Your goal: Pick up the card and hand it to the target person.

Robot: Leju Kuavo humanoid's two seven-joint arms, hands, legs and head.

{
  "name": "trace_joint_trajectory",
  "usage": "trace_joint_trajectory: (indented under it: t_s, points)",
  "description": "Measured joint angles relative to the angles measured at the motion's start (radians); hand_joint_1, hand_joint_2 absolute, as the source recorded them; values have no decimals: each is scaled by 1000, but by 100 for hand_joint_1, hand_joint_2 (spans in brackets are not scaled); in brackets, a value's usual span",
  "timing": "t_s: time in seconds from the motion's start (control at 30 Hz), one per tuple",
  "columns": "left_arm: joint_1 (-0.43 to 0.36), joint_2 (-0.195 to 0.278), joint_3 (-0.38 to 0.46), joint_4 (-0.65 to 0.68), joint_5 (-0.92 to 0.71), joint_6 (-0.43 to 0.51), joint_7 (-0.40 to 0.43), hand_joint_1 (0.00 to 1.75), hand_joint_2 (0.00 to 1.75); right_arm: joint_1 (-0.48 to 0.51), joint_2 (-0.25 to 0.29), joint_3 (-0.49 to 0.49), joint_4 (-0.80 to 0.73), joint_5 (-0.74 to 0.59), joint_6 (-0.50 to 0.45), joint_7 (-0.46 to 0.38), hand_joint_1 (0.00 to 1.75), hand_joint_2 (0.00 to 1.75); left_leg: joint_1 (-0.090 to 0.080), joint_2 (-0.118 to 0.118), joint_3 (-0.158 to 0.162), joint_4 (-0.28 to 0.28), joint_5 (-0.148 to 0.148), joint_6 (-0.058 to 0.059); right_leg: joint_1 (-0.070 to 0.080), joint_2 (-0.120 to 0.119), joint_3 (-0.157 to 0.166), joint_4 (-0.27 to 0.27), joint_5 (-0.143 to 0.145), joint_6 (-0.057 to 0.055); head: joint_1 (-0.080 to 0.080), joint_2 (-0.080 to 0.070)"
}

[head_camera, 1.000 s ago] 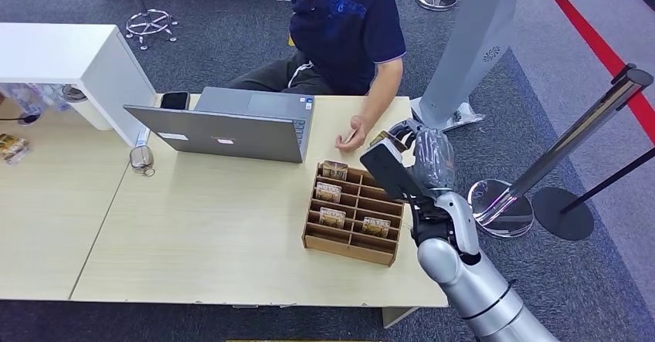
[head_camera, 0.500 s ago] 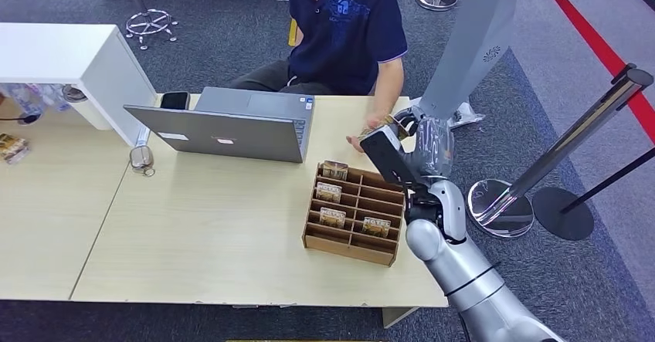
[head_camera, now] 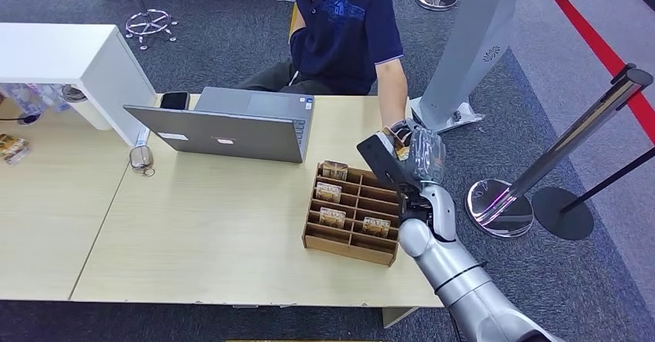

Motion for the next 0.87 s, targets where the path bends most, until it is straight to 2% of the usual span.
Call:
trace_joint_trajectory:
  t_s: [0.07, 0.13, 0.2, 0.27, 0.87]
  points:
    - [0, -2, 0, 0, -1, 0, 0, 0, 0, -1, 2, 0, 10, 2, -3, -1, 137, 175, 0, 0, 0, 0, 0, 0, 0, 0, 0, 0, 0, 0, 0, 0]
    - [0, -3, 0, 0, -2, 0, 0, 0, 0, -1, 4, 0, 17, 6, -7, -2, 92, 175, 0, 0, 0, 0, 0, 0, 0, 0, 0, 0, 0, 0, 0, 0]
    - [0, -4, 0, 0, -2, 0, 0, 0, 0, -1, 6, 0, 24, 9, -10, -2, 25, 175, 0, 0, 0, 0, 0, 0, 0, 0, 0, 0, 0, 0, 0, 0]
    - [0, -5, 0, 0, -2, 0, 0, 0, 0, -1, 7, 0, 31, 13, -11, -1, 0, 175, 0, 0, 0, 0, 0, 0, 0, 0, 0, 0, 0, 0, 0, 0]
    - [-2, -8, -3, 0, -2, 0, 0, 0, 0, -3, 26, 0, 98, 25, -4, 16, 0, 175, 0, 0, 0, 0, 0, 0, 0, 0, 0, 0, 0, 0, 0, 0]
